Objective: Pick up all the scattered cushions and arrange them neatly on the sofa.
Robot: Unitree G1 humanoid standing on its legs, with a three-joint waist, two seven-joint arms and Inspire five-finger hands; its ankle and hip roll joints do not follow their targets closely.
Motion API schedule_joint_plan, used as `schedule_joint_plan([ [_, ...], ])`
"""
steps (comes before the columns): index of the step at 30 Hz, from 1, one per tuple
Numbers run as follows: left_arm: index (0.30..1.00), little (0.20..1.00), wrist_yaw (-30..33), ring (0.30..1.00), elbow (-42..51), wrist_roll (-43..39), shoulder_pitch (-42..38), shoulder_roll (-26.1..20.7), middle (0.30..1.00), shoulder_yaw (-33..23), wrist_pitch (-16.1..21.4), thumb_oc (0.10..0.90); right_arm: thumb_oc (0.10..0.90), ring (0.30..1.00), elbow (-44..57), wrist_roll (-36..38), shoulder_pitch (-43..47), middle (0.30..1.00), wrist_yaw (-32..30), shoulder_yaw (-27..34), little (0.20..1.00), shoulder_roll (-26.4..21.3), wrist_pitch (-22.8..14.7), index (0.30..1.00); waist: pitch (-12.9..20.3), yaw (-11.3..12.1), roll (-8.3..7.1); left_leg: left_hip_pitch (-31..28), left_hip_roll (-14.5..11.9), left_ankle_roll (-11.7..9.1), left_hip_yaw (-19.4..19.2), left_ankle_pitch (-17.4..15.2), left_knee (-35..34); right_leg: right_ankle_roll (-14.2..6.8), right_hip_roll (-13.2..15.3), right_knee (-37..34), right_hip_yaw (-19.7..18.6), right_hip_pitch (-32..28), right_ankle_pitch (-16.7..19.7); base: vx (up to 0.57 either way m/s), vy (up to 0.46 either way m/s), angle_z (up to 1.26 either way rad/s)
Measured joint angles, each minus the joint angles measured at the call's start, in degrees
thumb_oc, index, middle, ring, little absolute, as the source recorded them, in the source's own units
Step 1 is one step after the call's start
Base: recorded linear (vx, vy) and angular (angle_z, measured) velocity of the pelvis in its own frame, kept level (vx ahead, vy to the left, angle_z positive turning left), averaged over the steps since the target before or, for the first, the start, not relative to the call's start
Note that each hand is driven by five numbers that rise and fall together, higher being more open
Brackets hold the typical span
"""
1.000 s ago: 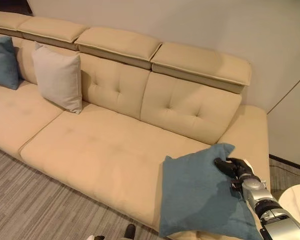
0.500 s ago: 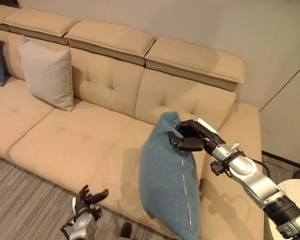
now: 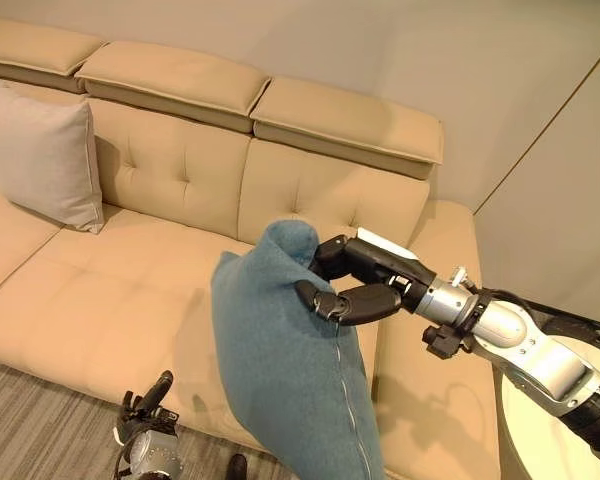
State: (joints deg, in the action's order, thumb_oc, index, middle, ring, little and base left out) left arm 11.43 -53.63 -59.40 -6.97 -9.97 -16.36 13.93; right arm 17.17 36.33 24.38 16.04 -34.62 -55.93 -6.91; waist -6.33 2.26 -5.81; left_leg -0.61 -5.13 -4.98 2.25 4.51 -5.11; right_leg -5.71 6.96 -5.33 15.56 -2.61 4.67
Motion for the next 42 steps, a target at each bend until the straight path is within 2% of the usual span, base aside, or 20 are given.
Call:
schedule_joint_plan([
  [2,0.900,0.900,-3.4,0.900,9.3,-5.9,1.8,3.0,0.900,0.0,1.0,0.800,0.400,0.300,0.0,0.0,0.1,0.300,1.3,-1.7,0.300,0.4,0.4,0.300,0.2,0.5,-0.98,0.1,0.0,-0.1,0.1,0.0,0.0,0.0,-0.1,0.0,0.1,0.0,0.0,0.00,0.000,0.04],
  [3,0.900,0.900,-4.9,0.900,11.0,-6.5,1.9,3.7,0.900,0.4,1.6,0.800,0.400,0.300,0.1,0.0,0.1,0.300,1.6,-2.3,0.300,0.3,0.5,0.300,0.4,0.6,-1.26,0.2,0.0,-0.1,0.2,0.0,0.0,0.0,-0.1,0.0,0.1,0.0,0.0,0.00,-0.002,0.04],
  [5,0.900,0.900,-8.7,0.900,11.9,-8.1,0.6,3.6,0.900,3.1,2.0,0.800,0.400,0.300,0.1,0.0,1.0,0.300,3.4,-4.6,0.300,0.3,1.2,0.300,0.9,0.4,-2.04,0.3,0.0,-0.1,0.3,0.0,0.0,0.0,0.0,0.0,0.1,0.1,0.0,0.00,0.000,0.00],
  [7,0.900,0.900,-9.9,0.900,12.2,-9.9,-0.5,3.1,0.900,4.6,2.2,0.800,0.400,0.300,0.1,0.1,2.1,0.300,4.3,-6.4,0.300,0.6,1.6,0.300,1.1,0.0,-2.30,0.5,0.1,-0.1,0.2,0.0,0.0,0.0,0.0,0.0,0.1,0.3,0.0,0.00,0.000,0.00],
  [11,0.900,0.900,-12.5,0.900,14.4,-11.6,-0.7,2.7,0.900,5.4,2.2,0.800,0.400,0.300,0.1,0.5,4.2,0.300,5.5,-7.2,0.300,0.6,2.0,0.300,1.1,-0.2,-2.31,0.6,0.0,-0.1,0.0,0.0,0.0,0.1,-0.1,0.0,0.0,0.6,0.0,-0.01,0.004,-0.03],
  [12,0.900,0.900,-13.6,0.900,14.4,-11.6,-0.8,1.6,0.900,7.5,2.1,0.800,0.400,0.300,0.1,0.5,5.8,0.300,5.9,-8.0,0.300,0.6,2.5,0.300,1.1,-0.3,-2.31,0.6,-0.1,-0.1,-0.1,0.0,0.0,0.1,-0.1,0.0,-0.1,0.7,0.1,0.00,0.000,0.00],
  [15,0.900,0.900,-17.6,0.900,16.0,-12.0,-0.2,0.4,0.900,11.5,0.1,0.800,0.400,0.300,0.1,1.4,7.0,0.300,7.7,-8.3,0.300,0.8,2.7,0.300,1.1,-0.2,-2.31,0.9,0.0,-0.1,-0.1,0.0,0.0,0.1,-0.1,0.0,-0.1,1.0,0.1,0.00,0.000,0.00],
  [17,0.900,0.900,-21.2,0.900,16.3,-12.5,0.7,-0.5,0.900,12.0,-2.4,0.800,0.400,0.300,0.2,2.3,7.1,0.300,8.7,-8.3,0.300,0.9,2.8,0.300,1.1,-0.2,-2.31,0.9,0.0,-0.1,-0.2,0.0,0.0,0.1,0.0,0.0,-0.2,1.1,0.1,0.00,0.000,0.00],
  [24,0.900,0.900,-27.6,0.900,16.1,-11.4,6.2,-2.3,0.900,17.0,-6.9,0.800,0.400,0.300,0.2,2.4,7.7,0.300,10.9,-8.3,0.300,1.0,5.4,0.300,1.1,-0.3,-2.23,0.5,0.0,-0.1,-1.4,0.0,0.0,0.3,0.0,0.0,-1.5,1.2,0.2,0.00,0.023,-0.08],
  [28,0.900,0.900,-29.5,0.900,15.6,-8.0,7.8,-4.1,0.900,22.2,-9.3,0.800,0.400,0.300,0.2,2.4,7.7,0.300,12.0,-8.3,0.300,1.1,5.8,0.300,1.1,-0.5,-1.77,0.2,0.0,-0.1,-1.6,0.0,0.0,0.5,0.0,0.0,-1.6,1.1,0.4,0.00,0.007,-0.03],
  [33,0.900,0.900,-31.1,0.900,15.4,-5.6,7.8,-4.8,0.900,23.1,-10.1,0.800,0.400,0.300,0.2,2.4,7.7,0.300,12.4,-8.3,0.300,2.8,5.9,0.300,1.9,-1.6,-0.31,0.2,0.0,-0.1,-1.8,0.0,0.0,0.5,0.2,0.0,-1.7,1.1,0.5,0.00,0.032,-0.01],
  [34,0.815,0.815,-31.1,0.815,15.4,-5.4,7.8,-4.7,0.815,23.1,-10.1,0.744,0.400,0.300,0.2,2.4,7.7,0.300,12.4,-8.3,0.300,3.1,6.0,0.300,2.1,-1.7,0.10,0.1,0.1,0.0,-1.8,0.0,0.0,0.5,0.2,0.0,-1.7,1.1,0.5,0.00,0.065,-0.01],
  [35,0.660,0.660,-31.1,0.660,15.4,-5.1,7.8,-4.7,0.660,23.1,-10.1,0.640,0.400,0.300,0.2,2.4,7.6,0.300,12.4,-8.3,0.300,3.3,6.0,0.300,2.3,-1.7,0.48,0.1,0.1,0.0,-1.8,0.0,0.0,0.5,0.2,0.0,-1.7,1.1,0.5,0.00,0.036,-0.01],
  [36,0.396,0.396,-31.1,0.396,15.4,-5.1,7.8,-4.7,0.396,23.1,-10.1,0.464,0.400,0.300,0.2,2.4,7.6,0.300,12.4,-8.2,0.300,3.4,6.0,0.300,2.4,-1.8,0.62,0.1,0.1,0.0,-1.8,0.0,0.0,0.5,0.1,0.0,-1.7,1.1,0.5,0.00,0.073,0.00],
  [37,0.300,0.300,-31.1,0.300,15.4,-5.0,7.8,-4.7,0.300,23.1,-10.1,0.400,0.400,0.300,0.2,2.4,7.5,0.300,12.4,-8.2,0.300,3.6,6.0,0.300,2.5,-1.8,0.79,0.1,0.1,0.0,-1.8,0.0,0.0,0.5,0.1,0.0,-1.7,1.1,0.5,0.00,0.089,0.00],
  [42,0.300,0.300,-30.5,0.300,15.2,-4.9,8.0,-3.1,0.300,23.1,-9.3,0.400,0.400,0.300,0.1,1.3,5.0,0.300,12.4,-6.8,0.300,6.6,6.3,0.300,2.6,-2.0,0.85,-0.1,0.4,0.1,-1.9,-0.1,0.0,0.5,0.4,0.0,-1.9,1.1,0.6,0.00,0.131,-0.01],
])
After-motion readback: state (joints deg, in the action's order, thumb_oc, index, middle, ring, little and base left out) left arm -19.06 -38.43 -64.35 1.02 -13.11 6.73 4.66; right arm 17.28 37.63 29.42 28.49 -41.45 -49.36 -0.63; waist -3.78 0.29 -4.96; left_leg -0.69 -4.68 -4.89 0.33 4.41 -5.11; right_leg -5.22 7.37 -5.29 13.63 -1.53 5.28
